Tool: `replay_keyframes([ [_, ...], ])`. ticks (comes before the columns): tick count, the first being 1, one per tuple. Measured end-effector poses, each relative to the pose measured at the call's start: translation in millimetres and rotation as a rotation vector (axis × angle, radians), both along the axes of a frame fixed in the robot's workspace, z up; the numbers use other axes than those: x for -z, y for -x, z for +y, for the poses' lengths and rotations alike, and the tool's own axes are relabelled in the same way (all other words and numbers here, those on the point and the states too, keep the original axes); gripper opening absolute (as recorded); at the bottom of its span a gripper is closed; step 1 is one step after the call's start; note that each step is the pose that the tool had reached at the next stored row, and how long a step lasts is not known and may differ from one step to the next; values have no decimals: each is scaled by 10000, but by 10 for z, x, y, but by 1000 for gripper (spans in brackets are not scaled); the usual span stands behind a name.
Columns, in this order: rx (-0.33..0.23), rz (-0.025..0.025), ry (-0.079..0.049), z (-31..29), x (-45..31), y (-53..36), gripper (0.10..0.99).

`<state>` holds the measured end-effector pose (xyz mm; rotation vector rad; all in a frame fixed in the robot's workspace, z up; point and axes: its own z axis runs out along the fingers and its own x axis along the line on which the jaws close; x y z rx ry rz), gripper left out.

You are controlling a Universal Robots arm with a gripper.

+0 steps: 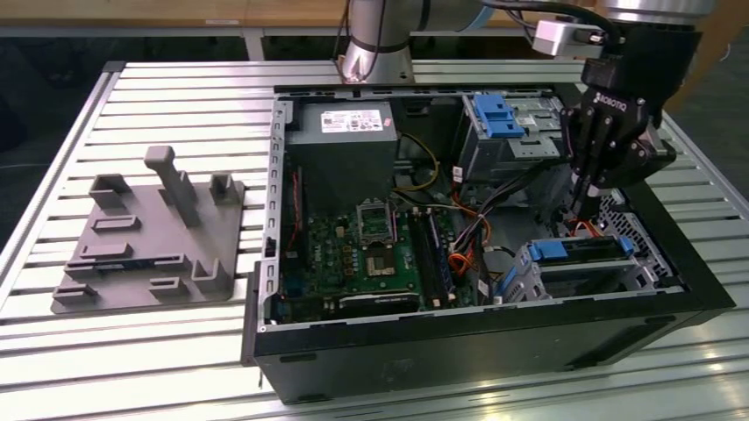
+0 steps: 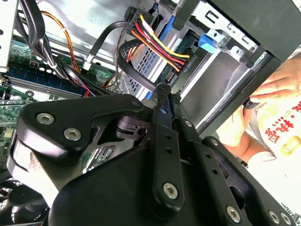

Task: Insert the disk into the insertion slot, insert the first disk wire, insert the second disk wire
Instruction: 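Insert the second disk wire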

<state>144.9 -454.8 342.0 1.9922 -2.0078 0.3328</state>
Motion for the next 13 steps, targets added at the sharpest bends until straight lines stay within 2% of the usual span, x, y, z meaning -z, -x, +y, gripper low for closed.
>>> replay_keyframes([
  [5, -6, 0, -48, -13, -34, 0, 149],
  [7, -10, 0, -126, -25, -39, 0, 149],
  [10, -12, -3, -317, -52, -41, 0, 149],
  [13, -13, -29, -630, -91, -42, 0, 149],
])
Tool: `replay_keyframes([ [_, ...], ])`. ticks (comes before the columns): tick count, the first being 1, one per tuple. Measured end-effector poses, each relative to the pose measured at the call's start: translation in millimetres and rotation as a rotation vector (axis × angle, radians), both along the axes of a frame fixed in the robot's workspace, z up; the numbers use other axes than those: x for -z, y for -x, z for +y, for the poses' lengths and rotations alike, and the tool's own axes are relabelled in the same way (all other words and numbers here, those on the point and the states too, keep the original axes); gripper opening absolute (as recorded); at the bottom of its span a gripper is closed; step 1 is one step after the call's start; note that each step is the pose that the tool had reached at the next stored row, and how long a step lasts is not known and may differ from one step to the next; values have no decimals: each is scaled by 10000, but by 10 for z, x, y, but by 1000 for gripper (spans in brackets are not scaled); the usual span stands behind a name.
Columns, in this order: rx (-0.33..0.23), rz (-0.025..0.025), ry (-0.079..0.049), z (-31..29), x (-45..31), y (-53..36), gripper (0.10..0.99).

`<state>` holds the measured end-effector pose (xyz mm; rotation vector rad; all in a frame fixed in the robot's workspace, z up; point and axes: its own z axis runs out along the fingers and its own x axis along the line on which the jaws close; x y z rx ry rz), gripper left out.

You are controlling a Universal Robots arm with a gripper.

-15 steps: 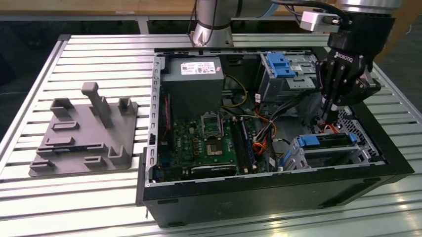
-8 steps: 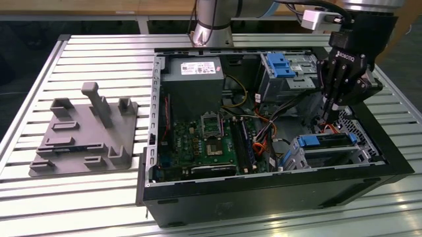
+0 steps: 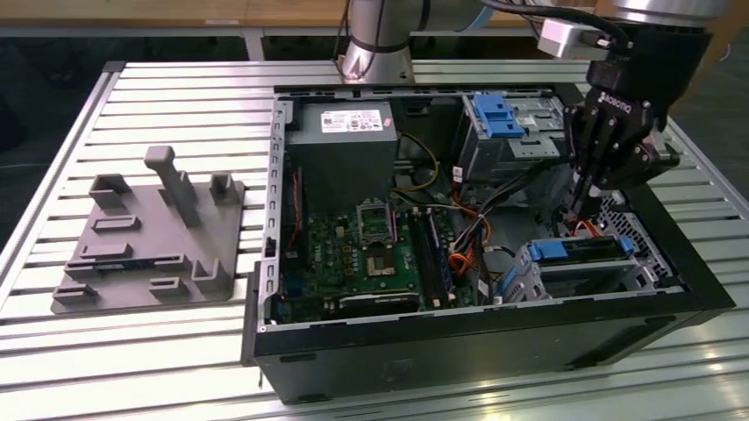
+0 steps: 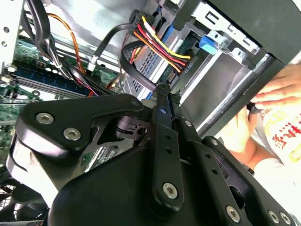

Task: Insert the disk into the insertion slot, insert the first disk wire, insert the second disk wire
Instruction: 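Insert the second disk wire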

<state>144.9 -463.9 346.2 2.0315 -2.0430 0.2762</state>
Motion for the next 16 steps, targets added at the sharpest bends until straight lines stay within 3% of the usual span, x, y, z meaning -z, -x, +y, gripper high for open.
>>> replay_keyframes([
  [7, 0, -33, -559, -110, 0, 0, 149],
  [16, 1, -78, -1432, -247, 0, 0, 149],
])
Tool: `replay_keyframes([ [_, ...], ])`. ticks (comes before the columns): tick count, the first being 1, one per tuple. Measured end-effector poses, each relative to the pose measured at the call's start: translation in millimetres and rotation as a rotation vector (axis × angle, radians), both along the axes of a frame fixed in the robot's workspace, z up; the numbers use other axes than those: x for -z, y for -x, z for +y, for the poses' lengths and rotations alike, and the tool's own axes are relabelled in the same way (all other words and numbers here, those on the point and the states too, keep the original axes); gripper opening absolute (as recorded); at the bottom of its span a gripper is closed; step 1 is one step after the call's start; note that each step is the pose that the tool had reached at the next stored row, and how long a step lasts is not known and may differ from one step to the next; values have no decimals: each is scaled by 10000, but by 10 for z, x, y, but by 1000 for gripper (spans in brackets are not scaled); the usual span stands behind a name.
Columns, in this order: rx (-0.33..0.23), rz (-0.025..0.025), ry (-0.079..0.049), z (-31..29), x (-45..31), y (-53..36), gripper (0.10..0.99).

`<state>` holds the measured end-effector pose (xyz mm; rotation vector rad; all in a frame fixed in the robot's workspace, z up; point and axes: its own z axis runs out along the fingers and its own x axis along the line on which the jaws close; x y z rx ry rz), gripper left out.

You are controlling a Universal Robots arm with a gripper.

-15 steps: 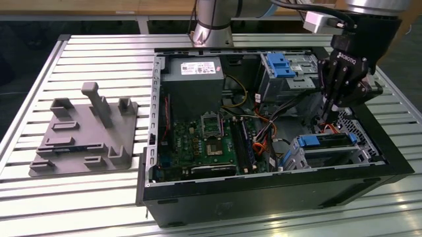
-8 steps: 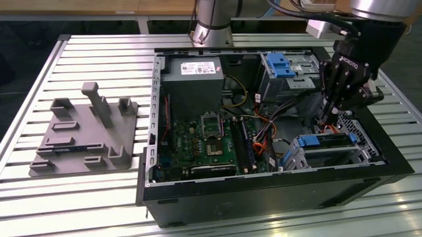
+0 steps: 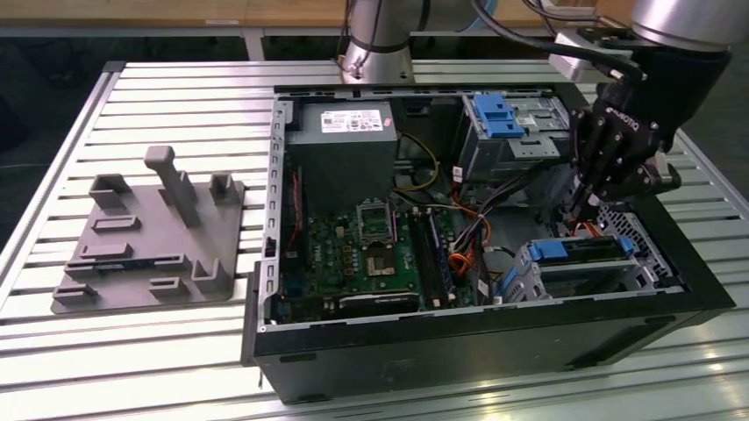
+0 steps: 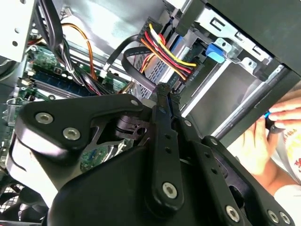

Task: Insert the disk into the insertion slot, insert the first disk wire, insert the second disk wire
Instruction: 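Insert the second disk wire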

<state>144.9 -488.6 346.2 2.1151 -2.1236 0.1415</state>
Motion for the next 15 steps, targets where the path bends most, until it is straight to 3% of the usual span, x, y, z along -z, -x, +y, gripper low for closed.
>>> replay_keyframes([
  [7, 0, -4, -655, -116, 0, 0, 149],
  [15, 0, -4, -1083, -269, 4, 0, 149],
])
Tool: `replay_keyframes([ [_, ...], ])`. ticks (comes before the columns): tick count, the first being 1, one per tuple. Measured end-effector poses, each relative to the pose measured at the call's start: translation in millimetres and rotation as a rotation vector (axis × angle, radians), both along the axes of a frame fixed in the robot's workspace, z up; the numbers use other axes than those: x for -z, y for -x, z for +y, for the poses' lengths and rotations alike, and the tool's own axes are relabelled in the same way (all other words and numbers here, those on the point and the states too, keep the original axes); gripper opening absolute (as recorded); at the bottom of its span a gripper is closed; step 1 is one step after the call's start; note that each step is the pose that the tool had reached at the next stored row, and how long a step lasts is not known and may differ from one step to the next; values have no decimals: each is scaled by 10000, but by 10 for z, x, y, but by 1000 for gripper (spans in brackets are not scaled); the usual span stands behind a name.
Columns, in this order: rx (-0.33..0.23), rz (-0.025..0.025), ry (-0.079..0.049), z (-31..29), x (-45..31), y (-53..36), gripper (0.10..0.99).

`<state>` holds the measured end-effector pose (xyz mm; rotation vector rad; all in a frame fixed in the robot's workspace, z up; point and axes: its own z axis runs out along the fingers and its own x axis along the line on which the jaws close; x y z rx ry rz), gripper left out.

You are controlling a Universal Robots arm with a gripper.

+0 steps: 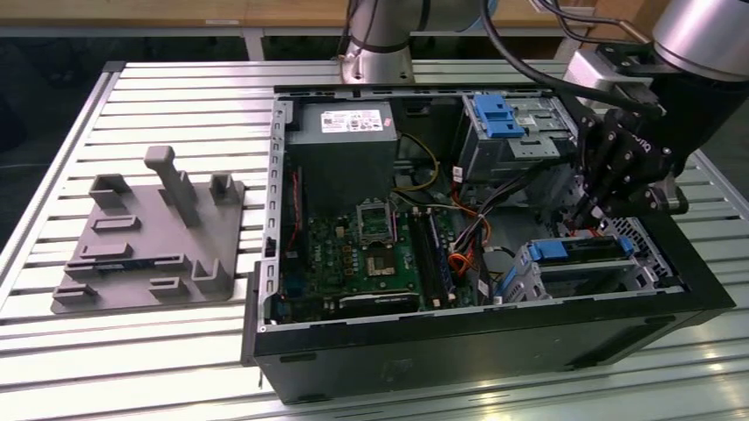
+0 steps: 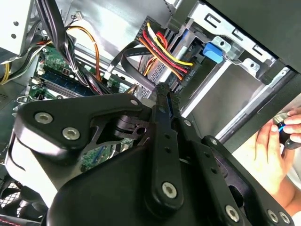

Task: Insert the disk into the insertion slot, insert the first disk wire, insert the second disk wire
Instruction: 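Insert the second disk wire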

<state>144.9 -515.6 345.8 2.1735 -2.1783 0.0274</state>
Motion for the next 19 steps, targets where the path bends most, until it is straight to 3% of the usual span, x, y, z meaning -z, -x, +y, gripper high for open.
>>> replay_keyframes([
  [12, 0, 0, -806, -185, 8, -2, 149],
  [19, 0, 0, -850, -195, 9, -3, 149],
])
